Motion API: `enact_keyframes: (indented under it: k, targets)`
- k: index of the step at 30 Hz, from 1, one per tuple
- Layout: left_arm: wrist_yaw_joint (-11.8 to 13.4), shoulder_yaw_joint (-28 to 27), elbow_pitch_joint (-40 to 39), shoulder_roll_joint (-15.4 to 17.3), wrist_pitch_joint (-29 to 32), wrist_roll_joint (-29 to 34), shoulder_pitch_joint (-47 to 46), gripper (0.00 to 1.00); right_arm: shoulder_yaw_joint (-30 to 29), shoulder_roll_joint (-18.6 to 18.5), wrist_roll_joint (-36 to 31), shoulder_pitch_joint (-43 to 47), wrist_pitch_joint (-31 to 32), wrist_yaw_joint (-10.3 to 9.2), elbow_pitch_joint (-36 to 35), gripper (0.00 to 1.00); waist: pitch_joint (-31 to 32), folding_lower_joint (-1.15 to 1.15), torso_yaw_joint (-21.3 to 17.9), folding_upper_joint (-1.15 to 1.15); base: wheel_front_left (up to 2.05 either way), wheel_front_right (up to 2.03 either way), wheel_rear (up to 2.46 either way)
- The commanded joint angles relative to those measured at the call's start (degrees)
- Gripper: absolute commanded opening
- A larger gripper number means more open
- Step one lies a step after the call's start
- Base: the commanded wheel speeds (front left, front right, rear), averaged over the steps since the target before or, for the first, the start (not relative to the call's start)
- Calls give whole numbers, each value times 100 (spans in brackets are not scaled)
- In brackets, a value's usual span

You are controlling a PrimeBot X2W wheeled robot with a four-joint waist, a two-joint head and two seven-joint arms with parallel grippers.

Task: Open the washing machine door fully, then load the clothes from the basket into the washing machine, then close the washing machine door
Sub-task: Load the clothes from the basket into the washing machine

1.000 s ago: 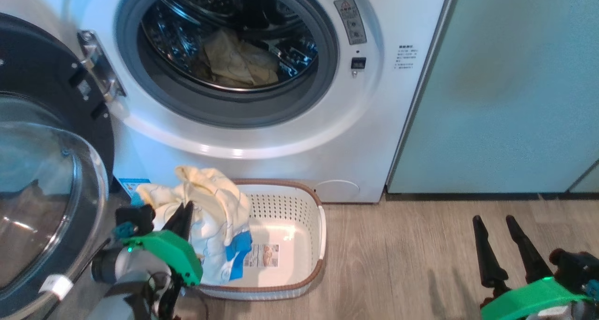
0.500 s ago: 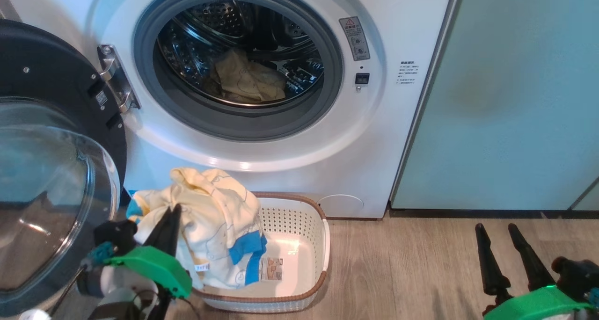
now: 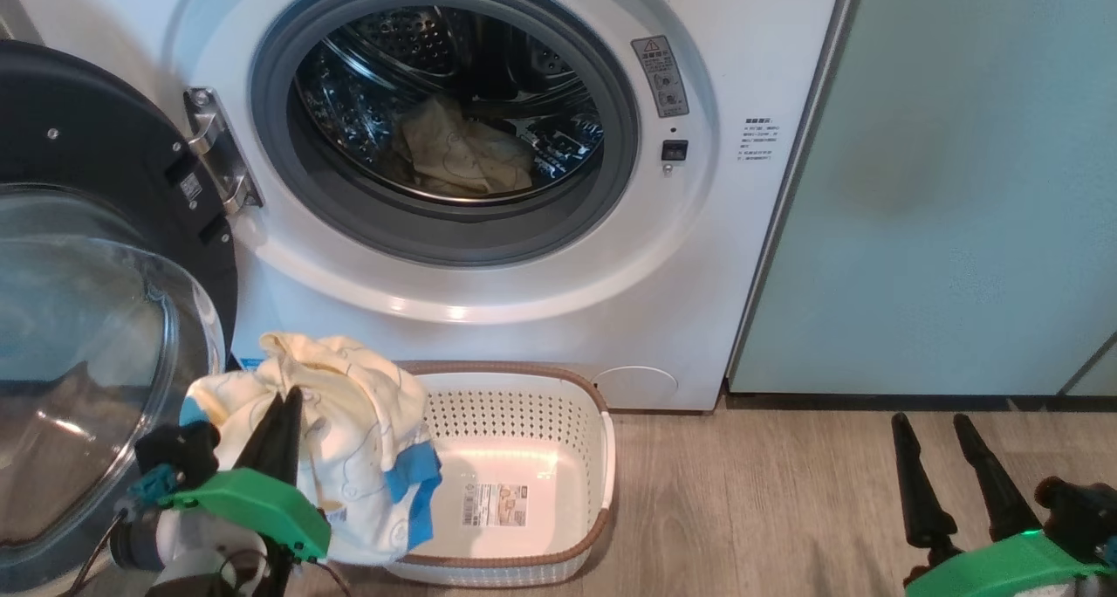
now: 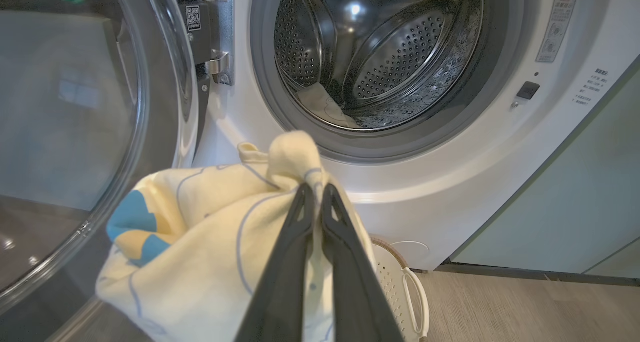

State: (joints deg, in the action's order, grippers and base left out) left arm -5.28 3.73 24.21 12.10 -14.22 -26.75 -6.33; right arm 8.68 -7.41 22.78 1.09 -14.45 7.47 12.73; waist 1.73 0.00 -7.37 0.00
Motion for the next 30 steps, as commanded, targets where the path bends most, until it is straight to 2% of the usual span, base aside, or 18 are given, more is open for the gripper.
enact_keyframes:
  k: [1, 19, 30]
  targets:
    - [27, -269, -232, 165, -77, 34, -223, 0, 72, -90, 3, -85, -55, 2, -171, 100, -2, 0, -9, 0, 0, 0, 0]
    - [-62, -340, -404, 107, -78, 129, -439, 0, 149, -41, 10, -99, -55, 2, -162, 100, -104, 0, -141, 0, 0, 0, 0]
    - [-129, -128, -493, -9, -78, 169, -1433, 0, 301, -20, 36, -296, -55, 2, -155, 100, -496, 0, -479, 0, 0, 0, 0]
